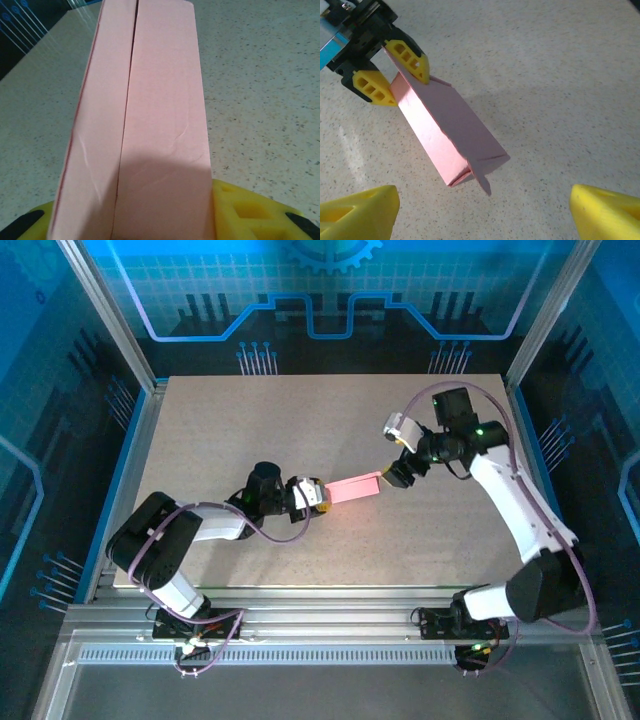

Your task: Fold the paper box

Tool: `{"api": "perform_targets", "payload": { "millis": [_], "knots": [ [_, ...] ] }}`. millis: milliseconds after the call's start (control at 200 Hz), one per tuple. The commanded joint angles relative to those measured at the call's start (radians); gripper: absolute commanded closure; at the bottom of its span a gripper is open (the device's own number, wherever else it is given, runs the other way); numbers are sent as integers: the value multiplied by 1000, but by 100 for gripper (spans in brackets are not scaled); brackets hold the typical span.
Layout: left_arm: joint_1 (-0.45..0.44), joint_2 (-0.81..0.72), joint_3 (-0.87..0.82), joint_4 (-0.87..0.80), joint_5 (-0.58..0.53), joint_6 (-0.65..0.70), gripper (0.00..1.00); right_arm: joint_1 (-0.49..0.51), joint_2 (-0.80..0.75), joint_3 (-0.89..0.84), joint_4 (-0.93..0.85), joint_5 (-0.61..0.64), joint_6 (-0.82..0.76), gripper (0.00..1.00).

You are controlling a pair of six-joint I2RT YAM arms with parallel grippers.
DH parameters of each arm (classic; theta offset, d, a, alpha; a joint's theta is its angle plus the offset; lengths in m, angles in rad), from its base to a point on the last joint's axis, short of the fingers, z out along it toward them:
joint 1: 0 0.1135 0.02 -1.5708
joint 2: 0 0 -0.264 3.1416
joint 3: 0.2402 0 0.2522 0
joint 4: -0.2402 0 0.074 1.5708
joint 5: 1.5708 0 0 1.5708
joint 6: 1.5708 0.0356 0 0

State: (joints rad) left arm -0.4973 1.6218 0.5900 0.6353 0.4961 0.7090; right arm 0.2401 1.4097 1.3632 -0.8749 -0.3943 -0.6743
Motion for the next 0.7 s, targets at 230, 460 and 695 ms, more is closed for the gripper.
{"api": "perform_targets", "payload": {
  "millis": [230,460,695],
  "knots": [
    [19,-30,97,-239,140,25,76,21,197,125,-188,-88,-145,29],
    [26,-25,116,-273,163,27,76,21,278,172,-239,-50,-156,45],
    [28,-10,139,-317,182,36,76,26,334,200,-290,-22,-163,50]
  ]
}}
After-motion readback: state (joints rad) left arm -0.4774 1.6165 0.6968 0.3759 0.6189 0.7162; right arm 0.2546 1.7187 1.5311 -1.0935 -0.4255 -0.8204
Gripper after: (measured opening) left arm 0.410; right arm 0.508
